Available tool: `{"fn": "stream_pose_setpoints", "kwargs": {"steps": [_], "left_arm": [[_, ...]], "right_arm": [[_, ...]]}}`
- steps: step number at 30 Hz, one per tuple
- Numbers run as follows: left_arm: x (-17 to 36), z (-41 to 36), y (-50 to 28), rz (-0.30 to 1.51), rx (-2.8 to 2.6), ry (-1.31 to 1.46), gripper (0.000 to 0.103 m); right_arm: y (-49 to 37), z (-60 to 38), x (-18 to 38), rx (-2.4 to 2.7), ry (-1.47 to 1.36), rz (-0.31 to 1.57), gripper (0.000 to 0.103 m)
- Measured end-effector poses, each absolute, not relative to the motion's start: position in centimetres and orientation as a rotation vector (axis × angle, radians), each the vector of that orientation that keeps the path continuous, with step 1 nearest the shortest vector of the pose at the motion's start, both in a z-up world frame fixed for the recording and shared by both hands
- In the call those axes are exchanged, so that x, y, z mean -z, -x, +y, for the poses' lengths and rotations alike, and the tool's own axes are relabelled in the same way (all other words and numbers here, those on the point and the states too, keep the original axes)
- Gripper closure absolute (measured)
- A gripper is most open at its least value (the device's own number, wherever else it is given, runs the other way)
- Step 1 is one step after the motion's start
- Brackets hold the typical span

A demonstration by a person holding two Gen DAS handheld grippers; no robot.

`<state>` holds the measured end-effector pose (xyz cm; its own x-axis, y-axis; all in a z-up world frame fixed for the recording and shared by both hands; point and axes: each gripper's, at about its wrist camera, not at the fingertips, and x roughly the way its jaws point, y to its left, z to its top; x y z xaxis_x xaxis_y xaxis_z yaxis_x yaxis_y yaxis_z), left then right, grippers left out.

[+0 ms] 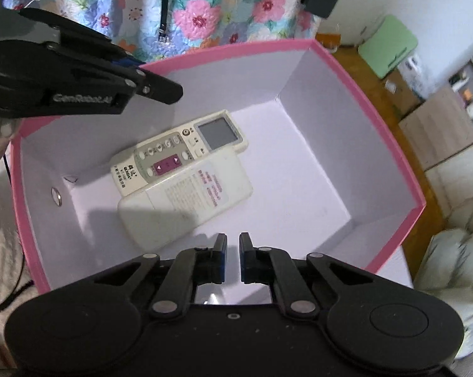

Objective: Organize rigid objects
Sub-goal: 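Open the right tool to drop the TCL remote in the box, then move the right tool to the table and close on the white remote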

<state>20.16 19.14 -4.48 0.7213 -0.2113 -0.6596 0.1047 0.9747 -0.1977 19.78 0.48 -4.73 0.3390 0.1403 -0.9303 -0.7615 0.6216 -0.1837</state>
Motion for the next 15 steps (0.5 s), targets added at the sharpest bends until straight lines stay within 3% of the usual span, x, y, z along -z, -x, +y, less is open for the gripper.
{"fn": "stream_pose_setpoints", "kwargs": {"steps": [5,10,15], "left_arm": [[4.4,19.3,-20.3,0.745,0.178,0.153,0.095],[4.4,19.4,-20.3,0.745,0.177,0.153,0.095],[4.5,19.4,-20.2,0.745,0.178,0.153,0.095]], "right_arm": [[-20.8,-0.7,4.2,-0.609,0.580,1.104,0.093],[-20.5,-6.0,-1.3,-0.547,0.323,1.087,0.087],[-19.5,-12.0,-3.0,-0.364,0.145,1.143,0.066]]}}
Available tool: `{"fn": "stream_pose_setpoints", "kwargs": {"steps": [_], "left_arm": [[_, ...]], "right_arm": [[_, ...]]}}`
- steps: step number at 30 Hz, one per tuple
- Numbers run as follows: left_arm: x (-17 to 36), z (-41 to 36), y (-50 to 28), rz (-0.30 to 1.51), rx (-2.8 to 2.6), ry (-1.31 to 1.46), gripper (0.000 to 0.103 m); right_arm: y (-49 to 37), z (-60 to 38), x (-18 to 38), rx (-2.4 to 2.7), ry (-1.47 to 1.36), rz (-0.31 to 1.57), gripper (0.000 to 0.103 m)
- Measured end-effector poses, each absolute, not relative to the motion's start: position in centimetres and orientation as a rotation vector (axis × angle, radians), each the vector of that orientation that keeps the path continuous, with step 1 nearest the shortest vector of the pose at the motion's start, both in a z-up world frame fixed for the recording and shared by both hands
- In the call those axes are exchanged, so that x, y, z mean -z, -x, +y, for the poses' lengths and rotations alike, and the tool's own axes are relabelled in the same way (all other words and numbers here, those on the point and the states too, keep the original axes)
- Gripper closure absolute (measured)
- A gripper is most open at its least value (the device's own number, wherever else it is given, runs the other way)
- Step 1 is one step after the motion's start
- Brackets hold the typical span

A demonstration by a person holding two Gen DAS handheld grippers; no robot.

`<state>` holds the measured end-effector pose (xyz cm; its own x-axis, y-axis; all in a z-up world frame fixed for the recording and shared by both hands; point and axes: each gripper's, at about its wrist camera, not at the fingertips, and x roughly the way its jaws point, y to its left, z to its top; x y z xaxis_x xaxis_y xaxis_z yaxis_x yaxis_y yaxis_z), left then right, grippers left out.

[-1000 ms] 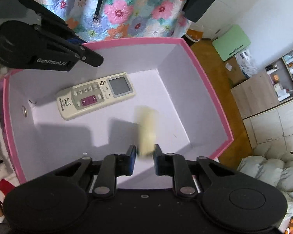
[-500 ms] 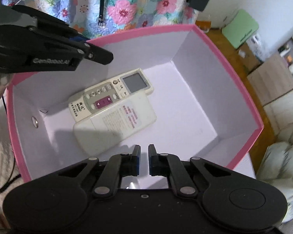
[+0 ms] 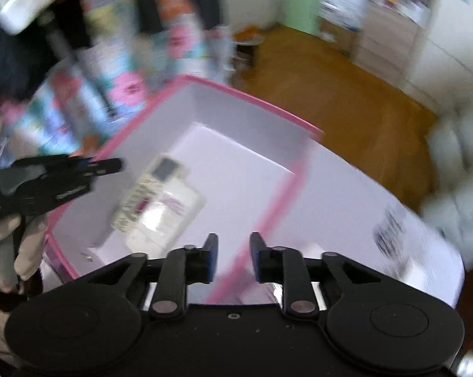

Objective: Organize rigid objects
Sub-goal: 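Move the right tool to the table and close on the white remote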

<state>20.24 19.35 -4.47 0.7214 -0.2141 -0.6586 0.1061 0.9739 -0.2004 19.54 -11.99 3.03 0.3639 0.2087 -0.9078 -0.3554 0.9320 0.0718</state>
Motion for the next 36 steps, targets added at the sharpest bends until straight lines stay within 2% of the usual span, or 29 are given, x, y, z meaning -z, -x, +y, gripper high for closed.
{"fn": "stream_pose_setpoints", "kwargs": {"steps": [2,8,12,16,17,19,21,25,28,32,36], "left_arm": [[4.5,19.4,-20.2,0.745,0.177,0.153,0.095],[4.4,19.4,-20.3,0.745,0.177,0.152,0.094],[4.5,19.4,-20.3,0.745,0.177,0.152,0.094],[4.4,19.4,-20.3,0.745,0.177,0.152,0.094],[4.4,19.4,-20.3,0.745,0.177,0.152,0.094],[4.4,19.4,-20.3,0.745,0.177,0.151,0.094],[4.5,19.4,-20.3,0.745,0.176,0.151,0.094],[4.7,19.6,-20.2,0.746,0.173,0.146,0.094],[4.8,19.6,-20.1,0.749,0.170,0.146,0.094],[4.8,19.7,-20.1,0.749,0.169,0.144,0.095],[4.8,19.6,-20.1,0.750,0.168,0.143,0.094]], "right_arm": [[-19.4,-14.0,-1.6,-0.295,0.120,1.183,0.056],[-19.9,-19.4,5.7,-0.148,-0.088,1.385,0.055],[-19.7,-20.2,8.1,-0.111,-0.068,1.371,0.055],[-19.6,-19.3,9.0,-0.119,-0.001,1.316,0.049],[-19.6,-19.1,9.2,-0.129,-0.010,1.308,0.042],[-20.0,-19.0,9.4,-0.130,-0.042,1.312,0.034],[-20.0,-19.0,9.7,-0.124,-0.049,1.306,0.032],[-19.7,-18.8,10.2,-0.160,-0.025,1.288,0.019],[-19.6,-19.3,9.9,-0.150,-0.008,1.327,0.021],[-19.2,-20.2,8.8,-0.106,0.063,1.355,0.036],[-19.3,-21.0,8.7,-0.104,0.020,1.371,0.042]]}}
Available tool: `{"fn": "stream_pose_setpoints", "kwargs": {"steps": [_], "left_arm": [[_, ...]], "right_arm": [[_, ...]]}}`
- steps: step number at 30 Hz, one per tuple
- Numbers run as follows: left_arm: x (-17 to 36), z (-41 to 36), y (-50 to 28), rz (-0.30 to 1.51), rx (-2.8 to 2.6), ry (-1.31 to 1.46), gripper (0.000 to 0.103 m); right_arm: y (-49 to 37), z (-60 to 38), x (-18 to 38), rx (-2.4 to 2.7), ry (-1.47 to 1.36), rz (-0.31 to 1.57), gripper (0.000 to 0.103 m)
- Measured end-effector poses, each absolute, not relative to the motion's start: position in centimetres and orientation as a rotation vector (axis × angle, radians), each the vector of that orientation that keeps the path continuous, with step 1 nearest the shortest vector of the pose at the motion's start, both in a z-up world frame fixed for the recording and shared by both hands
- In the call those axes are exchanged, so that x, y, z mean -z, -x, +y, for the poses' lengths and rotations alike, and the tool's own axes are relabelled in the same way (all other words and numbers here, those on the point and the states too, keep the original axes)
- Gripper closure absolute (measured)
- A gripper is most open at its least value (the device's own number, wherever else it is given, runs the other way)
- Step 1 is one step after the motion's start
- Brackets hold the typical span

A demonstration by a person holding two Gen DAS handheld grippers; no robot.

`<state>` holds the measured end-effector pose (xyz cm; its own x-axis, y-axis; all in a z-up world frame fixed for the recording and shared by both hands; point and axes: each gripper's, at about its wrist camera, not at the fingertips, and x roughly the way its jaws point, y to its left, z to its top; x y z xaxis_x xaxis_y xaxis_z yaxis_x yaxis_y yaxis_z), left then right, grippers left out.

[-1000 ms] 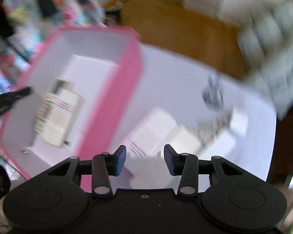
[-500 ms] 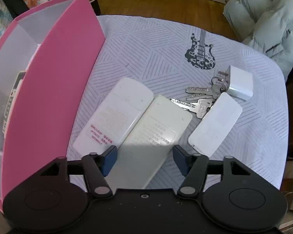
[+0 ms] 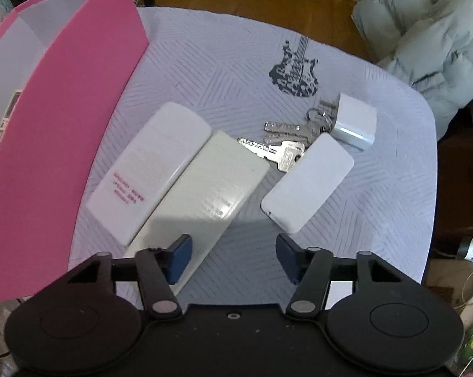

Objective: Organize rigid objects
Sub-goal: 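Move the right tool to the table and close on the white remote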

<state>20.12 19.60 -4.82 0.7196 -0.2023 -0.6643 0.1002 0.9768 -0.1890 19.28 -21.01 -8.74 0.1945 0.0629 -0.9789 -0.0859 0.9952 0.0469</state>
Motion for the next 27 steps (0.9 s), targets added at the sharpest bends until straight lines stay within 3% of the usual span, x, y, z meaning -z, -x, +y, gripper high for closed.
{"fn": "stream_pose_setpoints", "kwargs": {"steps": [4,8,12,20,27], "left_arm": [[4.9,19.6,-20.1,0.750,0.167,0.142,0.094],[4.9,19.6,-20.1,0.750,0.169,0.146,0.095],[4.9,19.6,-20.1,0.751,0.169,0.145,0.094],[5.0,19.5,-20.0,0.754,0.174,0.156,0.094],[5.1,19.3,-19.9,0.754,0.173,0.149,0.094]], "right_arm": [[-19.0,-19.9,9.0,-0.181,-0.038,1.377,0.041],[-18.1,-17.8,9.5,-0.214,-0.010,1.369,0.027],[-17.3,-16.1,10.9,-0.180,0.054,1.340,0.019],[-16.1,-17.2,10.0,-0.151,0.104,1.432,0.036],[-17.8,-18.9,10.9,-0.136,0.036,1.473,0.032]]}}
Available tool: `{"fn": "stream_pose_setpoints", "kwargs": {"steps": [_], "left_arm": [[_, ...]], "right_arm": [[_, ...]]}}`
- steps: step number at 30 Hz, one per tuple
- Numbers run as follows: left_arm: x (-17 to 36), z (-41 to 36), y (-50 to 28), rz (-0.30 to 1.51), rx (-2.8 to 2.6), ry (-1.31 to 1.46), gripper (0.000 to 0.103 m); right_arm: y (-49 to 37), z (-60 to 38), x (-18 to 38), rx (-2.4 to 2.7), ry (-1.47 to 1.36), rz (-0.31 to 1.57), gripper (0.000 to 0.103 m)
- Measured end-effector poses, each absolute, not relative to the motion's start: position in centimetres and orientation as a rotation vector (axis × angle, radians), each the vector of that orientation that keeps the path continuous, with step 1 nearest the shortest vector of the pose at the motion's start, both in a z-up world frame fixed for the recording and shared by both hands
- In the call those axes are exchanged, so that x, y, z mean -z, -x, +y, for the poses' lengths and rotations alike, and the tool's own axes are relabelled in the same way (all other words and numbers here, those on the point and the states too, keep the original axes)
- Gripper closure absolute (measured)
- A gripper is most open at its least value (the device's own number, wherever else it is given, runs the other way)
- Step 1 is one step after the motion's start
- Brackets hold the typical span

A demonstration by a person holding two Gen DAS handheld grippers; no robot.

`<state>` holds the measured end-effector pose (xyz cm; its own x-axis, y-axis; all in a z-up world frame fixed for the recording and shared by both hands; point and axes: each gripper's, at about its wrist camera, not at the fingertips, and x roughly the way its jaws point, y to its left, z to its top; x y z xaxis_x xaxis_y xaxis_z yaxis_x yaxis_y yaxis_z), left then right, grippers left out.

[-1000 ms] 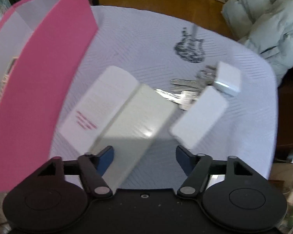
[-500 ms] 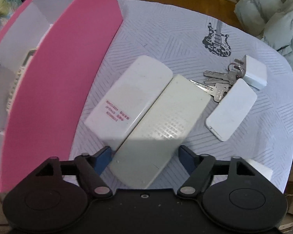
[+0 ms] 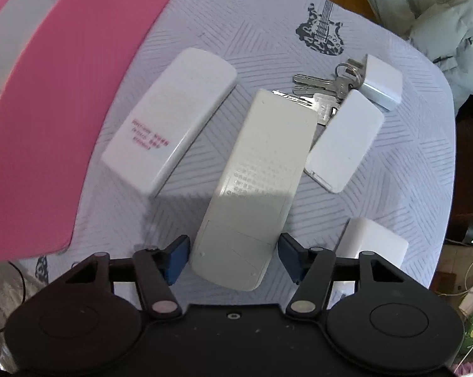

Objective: Organize rigid objects
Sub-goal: 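Move the right tool to the table and close on the white remote, then lift the white remote with the right tool and carry it over the box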

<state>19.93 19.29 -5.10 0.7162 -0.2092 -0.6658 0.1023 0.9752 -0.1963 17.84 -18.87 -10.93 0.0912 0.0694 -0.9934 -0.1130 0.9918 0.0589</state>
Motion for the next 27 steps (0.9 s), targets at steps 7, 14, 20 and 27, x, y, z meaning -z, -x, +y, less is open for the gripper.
{"fn": "stream_pose_setpoints", "kwargs": {"steps": [7,14,20,27], "left_arm": [[5.1,19.3,-20.0,0.753,0.174,0.149,0.094],[5.0,19.4,-20.1,0.756,0.176,0.152,0.094],[5.1,19.3,-19.9,0.755,0.176,0.149,0.094],[5.1,19.3,-20.3,0.764,0.172,0.146,0.094]], "right_arm": [[-21.3,-20.1,10.8,-0.052,0.008,1.371,0.029],[-21.9,-20.9,10.4,-0.051,-0.012,1.377,0.040],[-22.0,-21.0,10.9,-0.025,-0.040,1.380,0.035],[-21.7,-20.9,9.1,-0.059,-0.072,1.287,0.045]]}}
